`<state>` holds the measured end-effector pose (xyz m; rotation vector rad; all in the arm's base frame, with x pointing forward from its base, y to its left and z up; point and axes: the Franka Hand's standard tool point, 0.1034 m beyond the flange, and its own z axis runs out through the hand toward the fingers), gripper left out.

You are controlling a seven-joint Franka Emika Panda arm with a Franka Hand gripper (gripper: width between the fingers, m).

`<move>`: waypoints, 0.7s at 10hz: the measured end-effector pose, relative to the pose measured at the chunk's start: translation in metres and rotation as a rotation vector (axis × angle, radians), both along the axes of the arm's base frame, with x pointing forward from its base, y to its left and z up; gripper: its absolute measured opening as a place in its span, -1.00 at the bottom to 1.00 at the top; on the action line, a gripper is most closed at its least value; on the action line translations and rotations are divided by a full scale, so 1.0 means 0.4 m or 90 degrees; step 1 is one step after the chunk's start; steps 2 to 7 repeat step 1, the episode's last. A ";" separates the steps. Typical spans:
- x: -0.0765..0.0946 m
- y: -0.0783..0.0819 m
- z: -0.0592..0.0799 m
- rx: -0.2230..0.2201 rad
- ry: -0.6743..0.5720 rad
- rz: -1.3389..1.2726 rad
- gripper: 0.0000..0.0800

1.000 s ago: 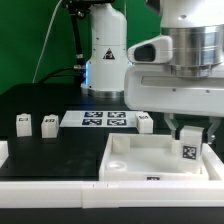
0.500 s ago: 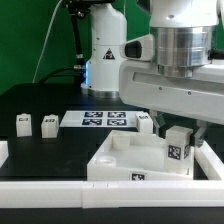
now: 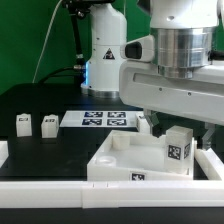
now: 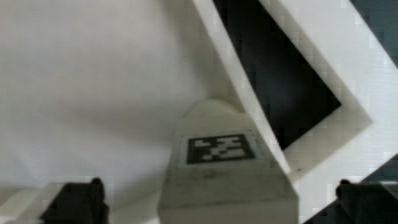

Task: Assemble one leg

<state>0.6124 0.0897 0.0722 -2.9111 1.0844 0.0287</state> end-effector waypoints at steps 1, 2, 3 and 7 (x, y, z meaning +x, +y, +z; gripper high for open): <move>0.000 0.000 0.000 0.000 0.000 0.000 0.62; 0.000 0.000 0.000 0.000 0.000 0.000 0.62; 0.000 0.000 0.000 0.000 0.000 0.000 0.62; 0.000 0.000 0.000 0.000 0.000 0.000 0.62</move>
Offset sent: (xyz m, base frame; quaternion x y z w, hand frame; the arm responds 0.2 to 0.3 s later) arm 0.0000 0.0000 0.0000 0.0000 0.0000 0.0000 1.0000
